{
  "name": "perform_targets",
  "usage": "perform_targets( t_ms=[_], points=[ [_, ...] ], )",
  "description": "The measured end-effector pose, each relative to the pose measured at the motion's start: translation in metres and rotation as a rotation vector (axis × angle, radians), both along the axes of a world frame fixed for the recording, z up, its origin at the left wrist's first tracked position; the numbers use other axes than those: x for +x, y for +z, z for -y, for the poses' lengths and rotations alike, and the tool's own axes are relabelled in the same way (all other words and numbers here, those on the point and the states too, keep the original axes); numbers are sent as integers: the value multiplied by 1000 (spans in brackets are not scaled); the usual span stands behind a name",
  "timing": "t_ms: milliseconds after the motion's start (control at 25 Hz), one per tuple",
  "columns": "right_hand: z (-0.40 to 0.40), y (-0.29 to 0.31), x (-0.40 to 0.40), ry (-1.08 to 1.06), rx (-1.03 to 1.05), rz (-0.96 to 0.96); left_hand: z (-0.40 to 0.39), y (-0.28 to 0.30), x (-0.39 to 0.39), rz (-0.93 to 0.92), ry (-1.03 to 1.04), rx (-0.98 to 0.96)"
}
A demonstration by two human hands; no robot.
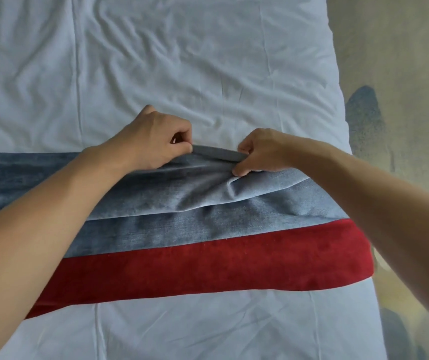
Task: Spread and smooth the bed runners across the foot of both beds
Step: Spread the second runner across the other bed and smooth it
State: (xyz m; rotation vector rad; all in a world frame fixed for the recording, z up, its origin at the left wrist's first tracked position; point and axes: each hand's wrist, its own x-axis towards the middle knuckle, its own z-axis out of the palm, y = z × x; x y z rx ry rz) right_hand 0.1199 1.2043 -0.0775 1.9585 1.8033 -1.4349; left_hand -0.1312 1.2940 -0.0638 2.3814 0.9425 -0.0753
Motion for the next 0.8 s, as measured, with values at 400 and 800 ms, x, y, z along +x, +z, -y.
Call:
perform_targets(
  t_ms=[400,800],
  points=[
    [30,-5,50,-66,102,61,47,-17,107,-46,-145,-17],
    [56,1,107,-67,86,155,36,-15,123,-143,-142,46]
  ],
)
